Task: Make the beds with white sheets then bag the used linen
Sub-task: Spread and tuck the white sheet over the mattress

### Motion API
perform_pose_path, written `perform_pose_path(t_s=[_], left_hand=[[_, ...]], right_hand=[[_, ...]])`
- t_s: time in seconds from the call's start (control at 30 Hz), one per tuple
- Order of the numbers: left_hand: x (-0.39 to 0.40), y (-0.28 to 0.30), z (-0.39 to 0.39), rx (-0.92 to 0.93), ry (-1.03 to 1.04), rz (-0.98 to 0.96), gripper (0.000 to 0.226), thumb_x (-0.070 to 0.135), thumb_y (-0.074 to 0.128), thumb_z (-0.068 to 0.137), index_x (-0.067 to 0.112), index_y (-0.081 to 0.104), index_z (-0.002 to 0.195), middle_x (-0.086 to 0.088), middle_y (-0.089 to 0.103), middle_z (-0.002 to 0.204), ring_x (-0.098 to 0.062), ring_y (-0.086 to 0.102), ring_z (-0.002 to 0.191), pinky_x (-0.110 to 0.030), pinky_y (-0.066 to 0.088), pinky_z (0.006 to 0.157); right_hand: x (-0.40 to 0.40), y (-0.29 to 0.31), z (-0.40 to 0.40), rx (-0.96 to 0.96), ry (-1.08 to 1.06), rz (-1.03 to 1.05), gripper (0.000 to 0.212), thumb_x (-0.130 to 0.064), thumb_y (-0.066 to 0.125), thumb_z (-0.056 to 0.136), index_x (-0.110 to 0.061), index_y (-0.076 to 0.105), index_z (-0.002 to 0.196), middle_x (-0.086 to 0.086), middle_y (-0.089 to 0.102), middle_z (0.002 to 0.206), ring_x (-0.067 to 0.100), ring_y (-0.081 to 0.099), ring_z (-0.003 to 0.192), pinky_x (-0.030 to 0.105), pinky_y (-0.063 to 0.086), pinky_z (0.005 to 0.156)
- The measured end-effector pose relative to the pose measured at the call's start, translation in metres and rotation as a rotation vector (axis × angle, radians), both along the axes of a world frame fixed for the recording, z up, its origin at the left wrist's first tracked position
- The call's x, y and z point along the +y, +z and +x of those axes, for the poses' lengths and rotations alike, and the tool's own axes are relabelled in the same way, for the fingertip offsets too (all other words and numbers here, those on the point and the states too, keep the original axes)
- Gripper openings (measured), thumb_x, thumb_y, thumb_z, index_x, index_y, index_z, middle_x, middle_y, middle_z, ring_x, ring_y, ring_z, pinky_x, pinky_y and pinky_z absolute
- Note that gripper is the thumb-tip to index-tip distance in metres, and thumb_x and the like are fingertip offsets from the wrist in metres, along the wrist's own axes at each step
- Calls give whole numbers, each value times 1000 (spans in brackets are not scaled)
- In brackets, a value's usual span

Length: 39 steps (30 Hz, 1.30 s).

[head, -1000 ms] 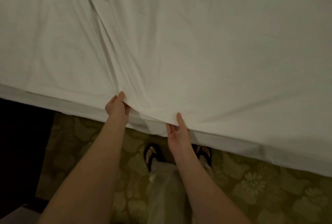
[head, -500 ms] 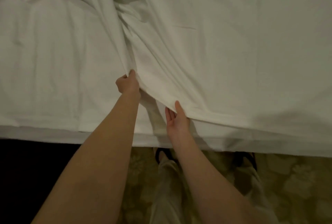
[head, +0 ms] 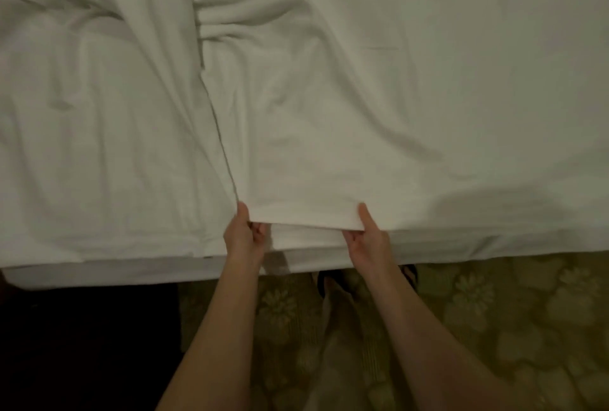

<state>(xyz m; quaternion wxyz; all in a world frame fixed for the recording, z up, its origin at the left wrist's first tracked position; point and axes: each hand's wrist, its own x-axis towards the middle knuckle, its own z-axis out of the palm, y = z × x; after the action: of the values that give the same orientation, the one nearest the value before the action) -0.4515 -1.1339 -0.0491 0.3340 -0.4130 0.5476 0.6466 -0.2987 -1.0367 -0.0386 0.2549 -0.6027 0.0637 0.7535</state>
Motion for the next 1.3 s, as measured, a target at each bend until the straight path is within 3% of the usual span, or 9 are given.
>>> perform_pose_path(t_s=[0.17,0.4,0.6,0.7,0.83,1.0,1.1,1.2,1.3], left_hand=[[-13,-9,14,-24,1,14,15,19,64,92,4,67,93,-6,73,84,-15,67,80,-29,60,70],[-22,3,-14,130,-87,-125,16,23,64,92,7,65,94,-8,68,99,-19,65,91,-33,58,80],[-56,1,23,32,-149,-326,22,25,60,96,8,55,108,-5,60,87,-16,58,74,-22,56,50],[-56,8,12,92,-181,-364,23,19,64,94,4,59,111,-11,64,99,-22,61,82,-29,58,61],[-60,14,-17,196,-212,-493,26,15,65,92,1,62,113,-17,62,119,-25,60,98,-35,56,79],[-53,24,-47,418,-590,-847,37,20,61,94,3,57,127,-15,60,129,-30,58,114,-33,47,99],[-49,29,-70,495,-696,-895,38,24,59,95,3,58,126,-15,61,126,-30,57,114,-30,43,94],[-43,35,-100,565,-794,-918,36,28,62,93,4,64,119,-14,67,116,-29,61,108,-29,44,90],[-26,43,-131,707,-972,-895,25,25,63,92,2,72,89,-14,69,84,-29,64,81,-36,52,88]], right_hand=[[-15,-14,11,-74,27,3,40,-16,66,89,2,58,124,14,66,118,20,65,100,24,59,68],[-11,-1,27,42,116,68,35,-15,62,91,-2,57,123,10,68,117,18,67,103,28,58,82],[-23,-13,28,-158,119,-8,52,-13,68,88,1,47,134,14,61,124,21,63,104,23,59,63],[-24,-11,24,-169,68,-24,51,-12,68,88,-1,48,134,13,63,118,20,64,97,25,58,62],[-43,-4,9,-112,137,-68,49,-13,64,91,-4,46,136,12,60,121,19,61,92,29,50,83],[-66,5,-37,-27,151,-130,49,-9,64,91,-4,46,136,13,57,127,23,59,102,29,49,84],[-76,11,-65,21,186,-147,42,-8,63,91,-4,51,131,11,60,116,21,59,95,29,48,89],[-91,11,-95,5,180,-167,41,-6,64,91,-3,53,130,15,59,123,23,58,101,29,48,89],[-110,8,-123,-8,159,-204,37,-4,62,91,-1,54,127,18,59,122,25,59,101,29,49,88]])
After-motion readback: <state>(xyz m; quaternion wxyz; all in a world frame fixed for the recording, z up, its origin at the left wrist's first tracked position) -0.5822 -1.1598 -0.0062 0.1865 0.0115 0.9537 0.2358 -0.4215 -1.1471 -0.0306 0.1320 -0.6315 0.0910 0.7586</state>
